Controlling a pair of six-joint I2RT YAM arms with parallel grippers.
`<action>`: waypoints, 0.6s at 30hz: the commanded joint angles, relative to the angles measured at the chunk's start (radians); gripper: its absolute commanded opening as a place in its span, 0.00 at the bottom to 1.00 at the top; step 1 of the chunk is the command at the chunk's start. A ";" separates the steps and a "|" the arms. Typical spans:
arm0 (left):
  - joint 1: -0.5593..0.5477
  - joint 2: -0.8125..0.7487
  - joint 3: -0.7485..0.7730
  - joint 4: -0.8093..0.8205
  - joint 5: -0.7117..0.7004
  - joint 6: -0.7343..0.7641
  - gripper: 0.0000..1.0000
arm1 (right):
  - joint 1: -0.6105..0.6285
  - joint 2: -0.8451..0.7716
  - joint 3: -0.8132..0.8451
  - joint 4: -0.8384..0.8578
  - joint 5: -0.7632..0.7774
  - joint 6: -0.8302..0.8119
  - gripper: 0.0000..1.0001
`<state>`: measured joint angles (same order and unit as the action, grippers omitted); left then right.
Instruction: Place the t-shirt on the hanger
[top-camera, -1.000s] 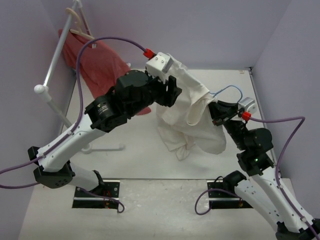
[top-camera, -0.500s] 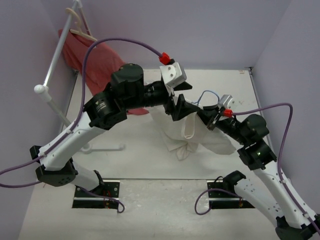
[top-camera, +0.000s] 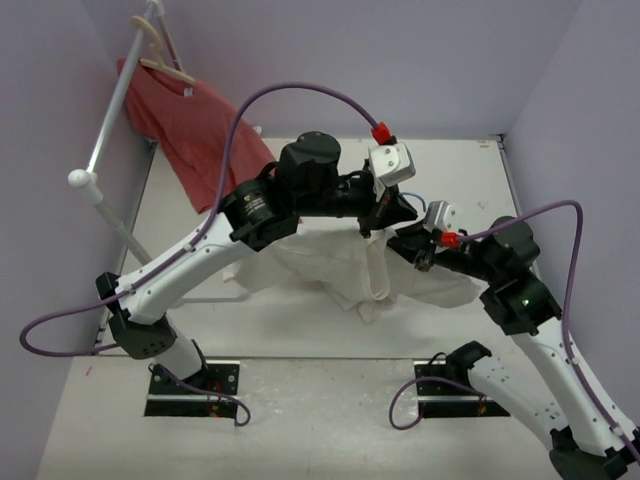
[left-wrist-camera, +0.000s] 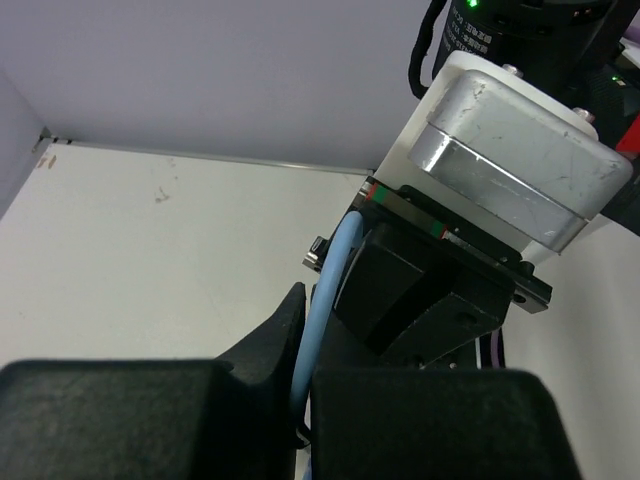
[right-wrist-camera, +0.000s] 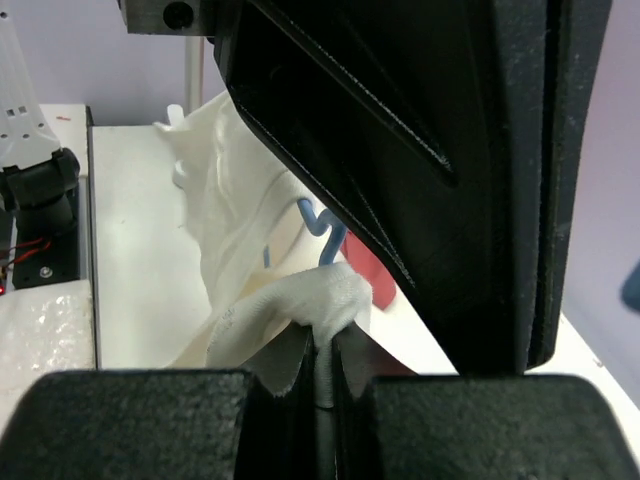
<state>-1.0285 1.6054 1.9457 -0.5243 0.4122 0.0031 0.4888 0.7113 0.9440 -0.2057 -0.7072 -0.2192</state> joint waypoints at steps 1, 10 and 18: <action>0.010 -0.071 0.029 0.078 -0.132 -0.025 0.00 | -0.015 -0.004 0.068 0.003 -0.069 -0.043 0.00; 0.026 -0.005 0.396 -0.058 -0.522 -0.107 0.00 | -0.045 0.005 0.144 0.002 0.172 0.031 0.50; 0.052 -0.070 0.386 0.013 -0.617 -0.120 0.00 | -0.053 0.005 0.257 -0.044 0.440 0.098 0.94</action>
<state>-0.9937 1.6075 2.3943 -0.6272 -0.1087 -0.0911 0.4386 0.7128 1.1451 -0.2210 -0.4165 -0.1728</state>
